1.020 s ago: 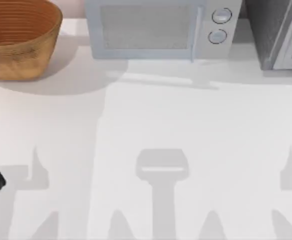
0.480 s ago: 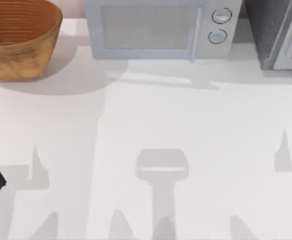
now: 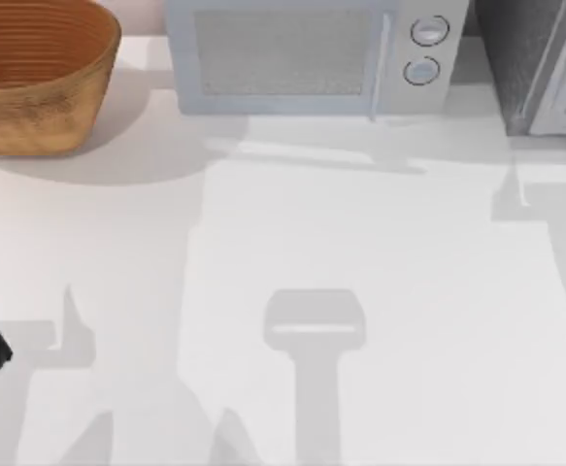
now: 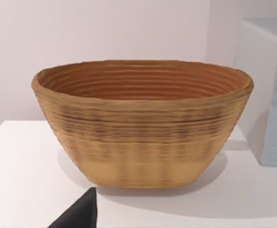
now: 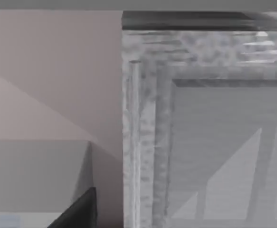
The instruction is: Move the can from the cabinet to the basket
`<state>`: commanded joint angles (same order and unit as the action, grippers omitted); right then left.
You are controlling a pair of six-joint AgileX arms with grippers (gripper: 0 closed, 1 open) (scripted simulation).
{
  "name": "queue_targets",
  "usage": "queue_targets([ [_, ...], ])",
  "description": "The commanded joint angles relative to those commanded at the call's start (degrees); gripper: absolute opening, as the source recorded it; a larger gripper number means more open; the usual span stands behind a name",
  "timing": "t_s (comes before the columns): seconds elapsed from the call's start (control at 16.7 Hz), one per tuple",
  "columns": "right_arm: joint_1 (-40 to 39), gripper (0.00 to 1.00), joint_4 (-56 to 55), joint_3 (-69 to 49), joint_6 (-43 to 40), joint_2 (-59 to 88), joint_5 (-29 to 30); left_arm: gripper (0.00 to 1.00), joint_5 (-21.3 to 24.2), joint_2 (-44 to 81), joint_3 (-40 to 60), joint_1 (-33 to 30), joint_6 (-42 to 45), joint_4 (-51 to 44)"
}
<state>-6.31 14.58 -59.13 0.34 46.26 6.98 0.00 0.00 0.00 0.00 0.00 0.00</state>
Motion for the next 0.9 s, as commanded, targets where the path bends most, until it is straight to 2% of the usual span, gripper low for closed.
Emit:
queue_targets([
  [0.24, -2.09, 1.0, 4.85, -20.71, 0.19, 15.17, 2.22, 1.0, 0.0, 0.0, 0.0, 0.0, 0.0, 0.0],
  [0.48, -3.65, 1.0, 8.13, -35.39, 0.43, 25.77, 3.73, 1.0, 0.0, 0.0, 0.0, 0.0, 0.0, 0.0],
  [0.66, -4.22, 1.0, 9.25, -40.26, 0.55, 29.47, 4.24, 1.0, 0.0, 0.0, 0.0, 0.0, 0.0, 0.0],
  [0.9, -4.27, 1.0, 9.34, -40.67, 0.56, 29.78, 4.29, 1.0, 0.0, 0.0, 0.0, 0.0, 0.0, 0.0],
])
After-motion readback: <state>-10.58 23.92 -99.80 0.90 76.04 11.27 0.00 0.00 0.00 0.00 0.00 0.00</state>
